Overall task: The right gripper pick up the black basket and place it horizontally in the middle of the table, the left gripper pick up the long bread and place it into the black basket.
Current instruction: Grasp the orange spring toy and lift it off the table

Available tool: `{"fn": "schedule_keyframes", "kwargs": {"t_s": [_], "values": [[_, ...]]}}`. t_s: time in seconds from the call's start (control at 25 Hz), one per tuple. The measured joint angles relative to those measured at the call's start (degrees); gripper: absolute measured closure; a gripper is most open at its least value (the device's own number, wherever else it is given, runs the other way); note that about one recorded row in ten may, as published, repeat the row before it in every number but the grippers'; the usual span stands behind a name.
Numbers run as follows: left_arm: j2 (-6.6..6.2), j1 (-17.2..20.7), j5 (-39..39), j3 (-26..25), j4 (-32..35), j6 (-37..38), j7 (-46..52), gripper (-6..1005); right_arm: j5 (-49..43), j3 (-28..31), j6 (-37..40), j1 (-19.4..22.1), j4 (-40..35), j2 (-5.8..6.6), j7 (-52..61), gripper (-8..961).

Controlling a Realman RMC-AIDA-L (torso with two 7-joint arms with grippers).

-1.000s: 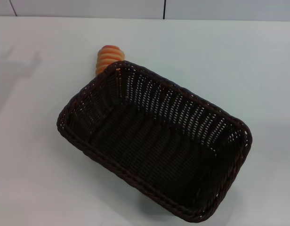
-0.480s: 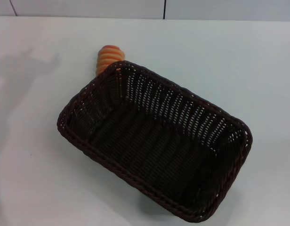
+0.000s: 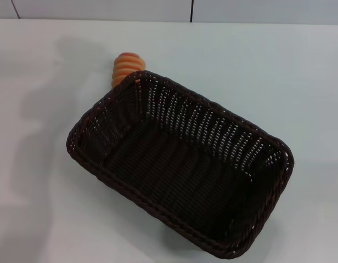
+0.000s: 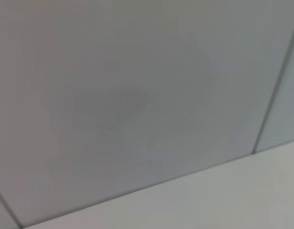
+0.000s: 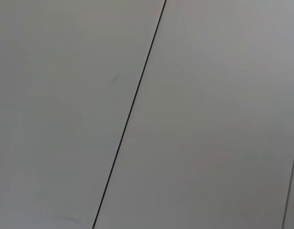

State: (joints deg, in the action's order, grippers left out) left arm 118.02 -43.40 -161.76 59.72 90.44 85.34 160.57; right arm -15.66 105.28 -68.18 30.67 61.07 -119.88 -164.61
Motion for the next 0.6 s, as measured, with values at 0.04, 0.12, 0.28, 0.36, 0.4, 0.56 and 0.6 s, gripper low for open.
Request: {"fn": "schedule_keyframes", "kwargs": {"t_s": [0.04,0.12,0.28,0.36,0.4,0.56,0.6], "values": [[0.01,-1.93,-1.32,0.98,-2.12,0.29,1.00,222,-0.27,0.03,0.00,0.00,-0.11,0.00,0.00,563],[0.01,-5.19,-2.93,2.82,-6.39,0.67,2.39,222,-0.90,0.06,-0.06,0.00,-0.25,0.00,-0.01,563],[-0.02,-11.23,-3.61,4.17,-15.79,0.75,3.86,221,-1.68,0.10,-0.10,-0.07,-0.27,0.00,-0.01,563],[-0.04,-14.15,-3.77,4.24,-20.54,0.65,4.19,221,-2.30,0.10,-0.11,-0.10,-0.21,0.00,-0.01,562],[-0.04,-15.09,-3.77,4.27,-22.11,0.60,4.22,221,-2.58,0.10,-0.12,-0.12,-0.15,0.00,-0.01,562],[-0.74,-18.99,-3.84,4.50,-29.92,-0.95,4.22,221,-3.24,-0.18,-0.12,-0.46,-0.02,0.00,-0.01,562],[-1.00,-19.58,-3.83,4.68,-31.42,-1.50,4.17,221,-3.53,-0.22,-0.13,-0.57,-0.01,0.00,-0.02,563]]}}
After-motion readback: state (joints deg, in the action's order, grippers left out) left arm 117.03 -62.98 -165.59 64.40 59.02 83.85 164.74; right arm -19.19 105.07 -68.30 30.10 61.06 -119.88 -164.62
